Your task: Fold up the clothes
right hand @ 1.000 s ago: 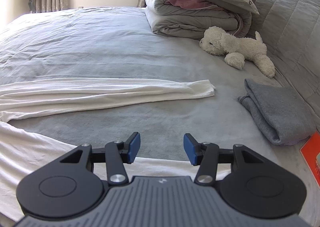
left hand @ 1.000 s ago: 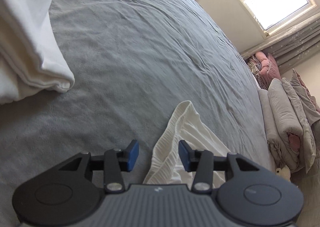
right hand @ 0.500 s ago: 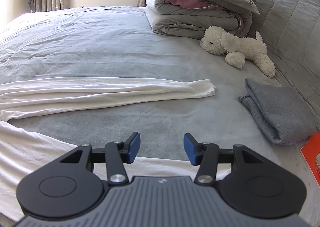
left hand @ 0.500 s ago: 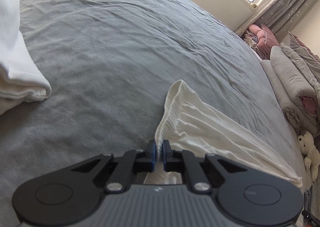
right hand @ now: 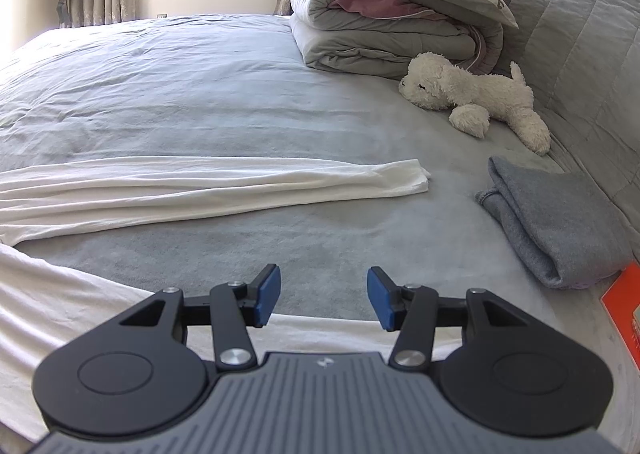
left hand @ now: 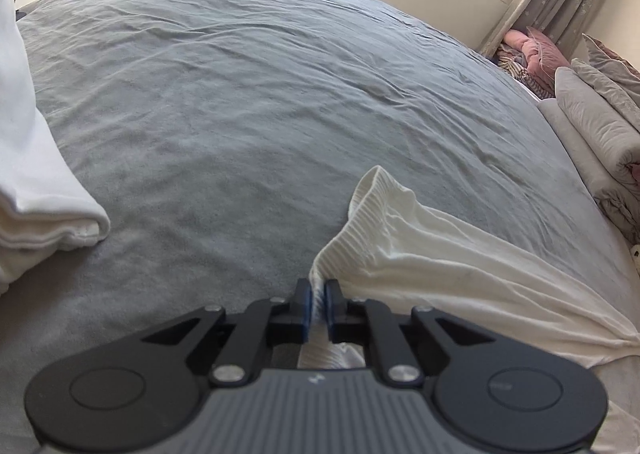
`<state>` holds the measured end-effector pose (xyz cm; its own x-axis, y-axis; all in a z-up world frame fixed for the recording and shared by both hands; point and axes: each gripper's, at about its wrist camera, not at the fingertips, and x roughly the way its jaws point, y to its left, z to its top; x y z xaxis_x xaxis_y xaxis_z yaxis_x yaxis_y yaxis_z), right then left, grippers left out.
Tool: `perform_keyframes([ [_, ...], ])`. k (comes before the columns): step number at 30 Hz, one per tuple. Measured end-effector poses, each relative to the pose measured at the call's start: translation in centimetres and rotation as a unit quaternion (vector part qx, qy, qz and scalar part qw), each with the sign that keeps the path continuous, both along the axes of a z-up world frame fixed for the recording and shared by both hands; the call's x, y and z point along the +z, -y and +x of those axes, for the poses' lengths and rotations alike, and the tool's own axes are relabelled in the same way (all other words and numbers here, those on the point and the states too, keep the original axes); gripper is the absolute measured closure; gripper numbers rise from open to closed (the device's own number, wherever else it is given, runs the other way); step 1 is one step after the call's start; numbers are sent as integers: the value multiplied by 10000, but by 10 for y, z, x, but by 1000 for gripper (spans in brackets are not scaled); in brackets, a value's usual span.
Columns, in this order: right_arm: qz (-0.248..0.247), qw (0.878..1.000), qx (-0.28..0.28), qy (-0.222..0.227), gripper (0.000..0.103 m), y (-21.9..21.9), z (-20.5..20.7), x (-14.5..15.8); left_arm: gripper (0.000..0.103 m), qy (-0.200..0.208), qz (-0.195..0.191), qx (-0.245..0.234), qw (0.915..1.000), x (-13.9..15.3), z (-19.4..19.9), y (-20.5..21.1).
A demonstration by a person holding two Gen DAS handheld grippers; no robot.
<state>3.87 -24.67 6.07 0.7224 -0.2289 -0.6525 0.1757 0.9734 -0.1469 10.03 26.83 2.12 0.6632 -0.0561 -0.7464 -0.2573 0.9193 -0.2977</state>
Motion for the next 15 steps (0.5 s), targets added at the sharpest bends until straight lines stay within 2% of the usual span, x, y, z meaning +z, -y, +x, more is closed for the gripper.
perform_keyframes([
  [1,4,10000,5,5,51,0,0,0,88,17,-43,-48,10000,0,0,-1],
  [3,12,10000,24,16,51,-1,0,1,70,22,-461,-31,9989,3,-2,-12],
  [4,15,10000,37,22,51,-1,0,1,53,25,-689,16,9976,4,-4,-18],
  [5,16,10000,50,27,51,-2,0,1,47,35,-805,102,9967,7,-7,-23],
  [11,43,9999,92,73,51,-4,1,4,45,-5,-712,254,9971,25,-34,-27],
  [15,79,9998,131,91,51,-5,2,6,45,-108,-887,268,9956,32,-61,-16],
])
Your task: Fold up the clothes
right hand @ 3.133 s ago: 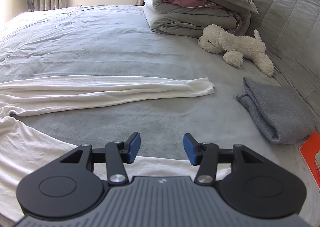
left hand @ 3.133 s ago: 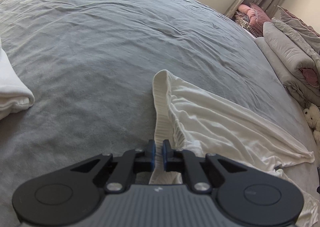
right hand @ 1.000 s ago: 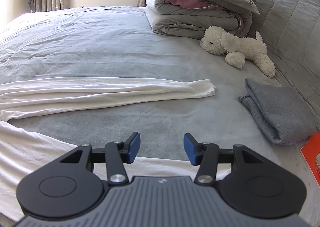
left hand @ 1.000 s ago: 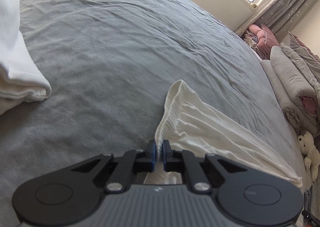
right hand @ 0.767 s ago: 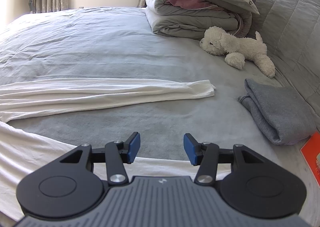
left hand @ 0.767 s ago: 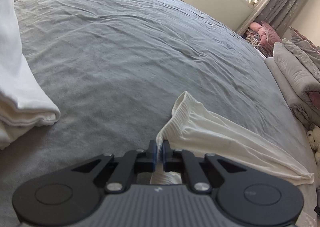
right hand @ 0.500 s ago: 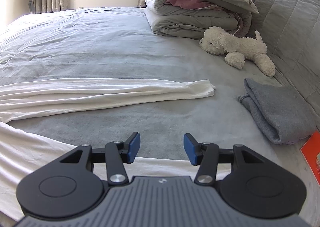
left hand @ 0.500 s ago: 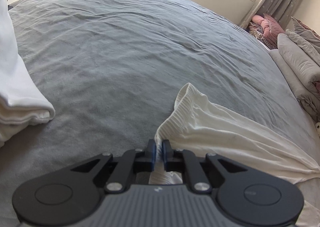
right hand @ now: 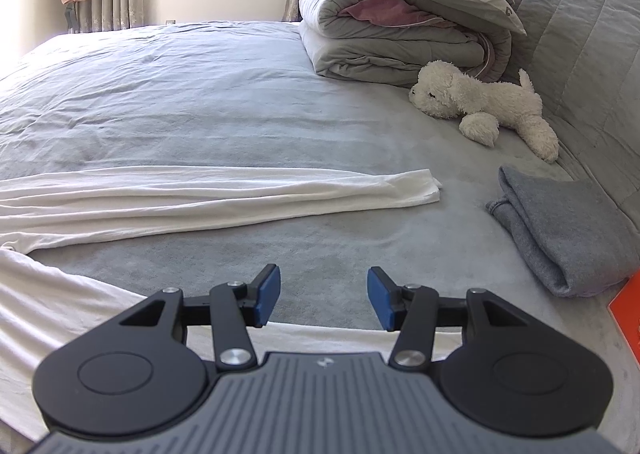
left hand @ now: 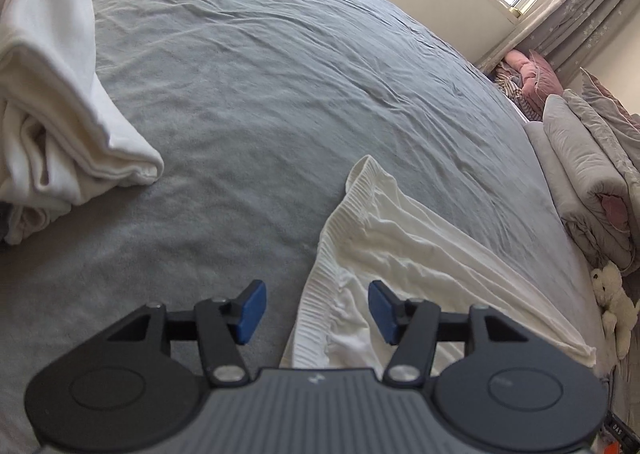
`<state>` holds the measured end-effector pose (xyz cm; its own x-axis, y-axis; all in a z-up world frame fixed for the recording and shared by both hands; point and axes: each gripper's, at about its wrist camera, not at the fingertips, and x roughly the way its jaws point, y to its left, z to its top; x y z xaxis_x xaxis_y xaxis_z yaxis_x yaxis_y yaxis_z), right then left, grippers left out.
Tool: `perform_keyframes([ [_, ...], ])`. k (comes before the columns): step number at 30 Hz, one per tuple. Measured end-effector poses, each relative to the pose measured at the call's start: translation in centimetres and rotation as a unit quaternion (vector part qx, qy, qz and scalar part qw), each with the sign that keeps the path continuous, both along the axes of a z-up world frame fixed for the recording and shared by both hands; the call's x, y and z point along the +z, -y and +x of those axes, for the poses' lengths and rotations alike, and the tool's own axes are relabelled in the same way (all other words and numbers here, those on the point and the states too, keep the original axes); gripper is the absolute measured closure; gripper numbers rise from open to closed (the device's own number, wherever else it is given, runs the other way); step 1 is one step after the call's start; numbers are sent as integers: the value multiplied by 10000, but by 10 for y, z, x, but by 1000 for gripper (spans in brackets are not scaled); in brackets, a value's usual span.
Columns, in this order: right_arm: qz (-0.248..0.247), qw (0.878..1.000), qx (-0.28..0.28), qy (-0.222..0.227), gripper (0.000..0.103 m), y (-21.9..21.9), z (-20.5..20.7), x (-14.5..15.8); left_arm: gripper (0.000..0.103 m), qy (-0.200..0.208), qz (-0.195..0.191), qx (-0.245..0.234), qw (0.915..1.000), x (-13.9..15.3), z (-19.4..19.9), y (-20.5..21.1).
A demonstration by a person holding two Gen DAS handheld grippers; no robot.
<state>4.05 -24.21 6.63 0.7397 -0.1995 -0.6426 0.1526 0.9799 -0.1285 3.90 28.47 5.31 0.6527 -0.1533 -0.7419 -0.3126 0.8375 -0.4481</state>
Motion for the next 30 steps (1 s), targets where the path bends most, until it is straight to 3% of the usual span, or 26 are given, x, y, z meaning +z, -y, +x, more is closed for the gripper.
perform_keyframes([
  [4,34,10000,-9,17,50,1,0,1,46,23,-506,120,9986,-1,-28,4],
  [9,43,10000,-7,28,49,2,-2,2,49,-192,-548,308,9978,-14,-29,7],
  [12,42,10000,3,17,49,1,-2,1,60,-221,-406,387,9982,-19,-26,7],
  [14,31,10000,13,6,48,0,-1,1,81,-244,-291,372,9986,-22,-23,8],
  [19,23,10000,48,-11,48,0,-3,0,95,-152,-158,438,9988,-18,-27,5],
  [25,49,10000,69,-6,48,0,-5,1,97,29,119,634,9979,-2,-43,-7],
  [30,65,10000,69,-8,48,0,-5,1,97,-182,382,539,9976,-8,-44,-5],
])
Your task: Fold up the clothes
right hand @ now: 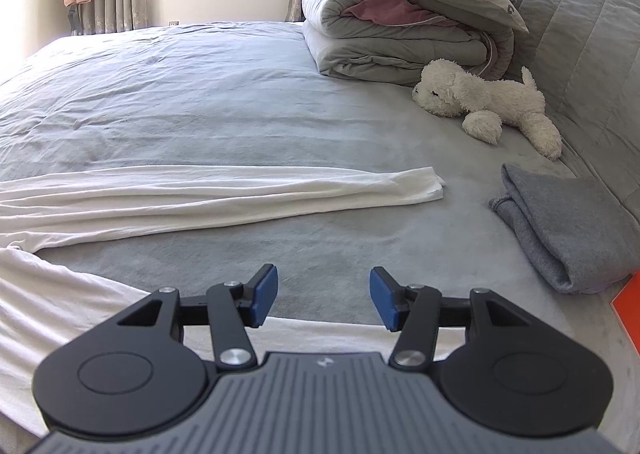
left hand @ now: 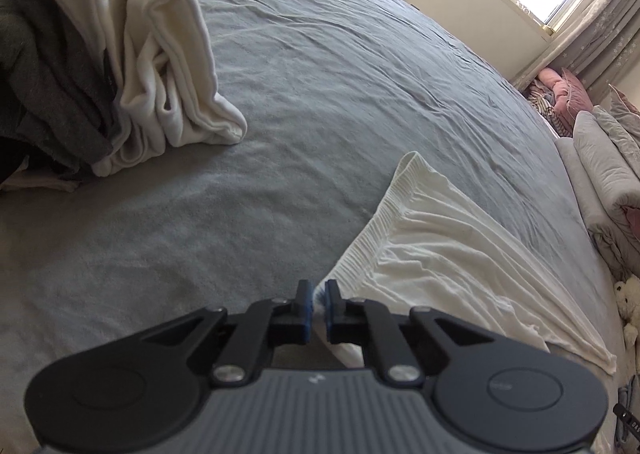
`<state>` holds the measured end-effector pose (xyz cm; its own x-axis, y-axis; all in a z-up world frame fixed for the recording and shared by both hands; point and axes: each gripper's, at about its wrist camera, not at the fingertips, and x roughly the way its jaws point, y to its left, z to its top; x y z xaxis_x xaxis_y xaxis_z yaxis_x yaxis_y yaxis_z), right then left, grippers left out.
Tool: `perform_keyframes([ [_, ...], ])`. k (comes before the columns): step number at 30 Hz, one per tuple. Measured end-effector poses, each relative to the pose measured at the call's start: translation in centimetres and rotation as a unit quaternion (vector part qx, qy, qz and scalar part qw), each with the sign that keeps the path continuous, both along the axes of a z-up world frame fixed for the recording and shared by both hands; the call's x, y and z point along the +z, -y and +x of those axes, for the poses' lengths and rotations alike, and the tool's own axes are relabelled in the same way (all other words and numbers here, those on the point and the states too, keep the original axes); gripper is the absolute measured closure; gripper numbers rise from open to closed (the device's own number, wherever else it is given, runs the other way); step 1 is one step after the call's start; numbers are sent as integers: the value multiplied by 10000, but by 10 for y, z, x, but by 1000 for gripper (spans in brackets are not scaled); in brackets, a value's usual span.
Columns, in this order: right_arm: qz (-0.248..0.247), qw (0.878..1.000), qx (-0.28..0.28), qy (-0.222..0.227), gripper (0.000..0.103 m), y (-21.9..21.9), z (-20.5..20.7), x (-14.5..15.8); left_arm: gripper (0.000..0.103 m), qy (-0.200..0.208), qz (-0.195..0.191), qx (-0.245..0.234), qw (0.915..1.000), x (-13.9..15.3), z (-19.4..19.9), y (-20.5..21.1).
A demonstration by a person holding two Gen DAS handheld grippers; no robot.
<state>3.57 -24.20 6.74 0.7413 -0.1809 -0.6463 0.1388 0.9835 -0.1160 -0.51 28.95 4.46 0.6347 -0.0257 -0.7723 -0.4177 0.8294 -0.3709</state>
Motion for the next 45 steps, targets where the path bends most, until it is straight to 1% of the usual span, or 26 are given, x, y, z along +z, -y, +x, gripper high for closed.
perform_keyframes([
  [3,-7,10000,35,-15,48,-1,0,-1,96,-117,126,-15,9999,-4,3,2],
  [5,-1,10000,20,-21,48,0,0,-1,89,-272,226,-92,9993,-10,8,5],
  [6,2,10000,12,-25,48,0,0,-1,87,-347,225,-56,9991,-14,9,5],
  [9,13,10000,-9,-42,48,1,0,-2,76,-299,-161,246,9991,-14,5,-5],
  [10,18,10000,-9,-45,48,2,-1,-2,69,-274,-151,415,9986,-11,3,-8],
  [11,26,10000,10,-39,48,2,-1,-1,64,-243,-122,591,9979,-8,0,-11],
  [12,26,10000,24,-35,47,1,-2,-1,63,-172,27,806,9966,-3,-4,-14],
  [14,39,10000,44,-21,46,0,-2,-1,61,9,145,1088,9940,4,-8,-18],
  [16,75,9999,62,-34,46,0,-2,-1,61,119,146,1193,9927,7,-10,-20],
  [21,104,9998,112,-113,45,-4,1,-4,59,342,289,716,9964,13,10,-3],
  [26,100,9997,146,-149,45,-6,1,-6,51,546,611,263,9963,21,47,16],
  [30,114,9997,133,-144,44,-5,1,-6,47,740,992,-161,9922,25,86,31],
  [32,118,9997,126,-145,44,-5,1,-6,40,812,1186,-509,9883,23,109,39],
  [34,99,9997,142,-159,44,-6,3,-6,35,807,1291,-928,9840,17,129,47],
  [38,-5,9996,197,-194,44,-9,12,-7,34,783,1351,-1394,9779,0,160,58],
  [40,-48,9995,243,-195,44,-12,16,-7,34,809,1446,-1698,9714,-9,168,62],
  [41,-77,9994,283,-197,44,-13,18,-8,37,792,1558,-1827,9675,-13,170,65],
  [42,-88,9992,323,-199,44,-15,20,-8,43,735,1672,-1973,9632,-17,171,68],
  [43,-93,9989,403,-218,44,-16,23,-8,64,683,1800,-2113,9583,-21,173,71],
  [44,-99,9985,482,-235,44,-18,26,-8,74,667,2026,-2226,9513,-23,172,75],
  [45,-113,9981,562,-238,44,-19,29,-8,79,657,2226,-2333,9443,-25,172,78],
])
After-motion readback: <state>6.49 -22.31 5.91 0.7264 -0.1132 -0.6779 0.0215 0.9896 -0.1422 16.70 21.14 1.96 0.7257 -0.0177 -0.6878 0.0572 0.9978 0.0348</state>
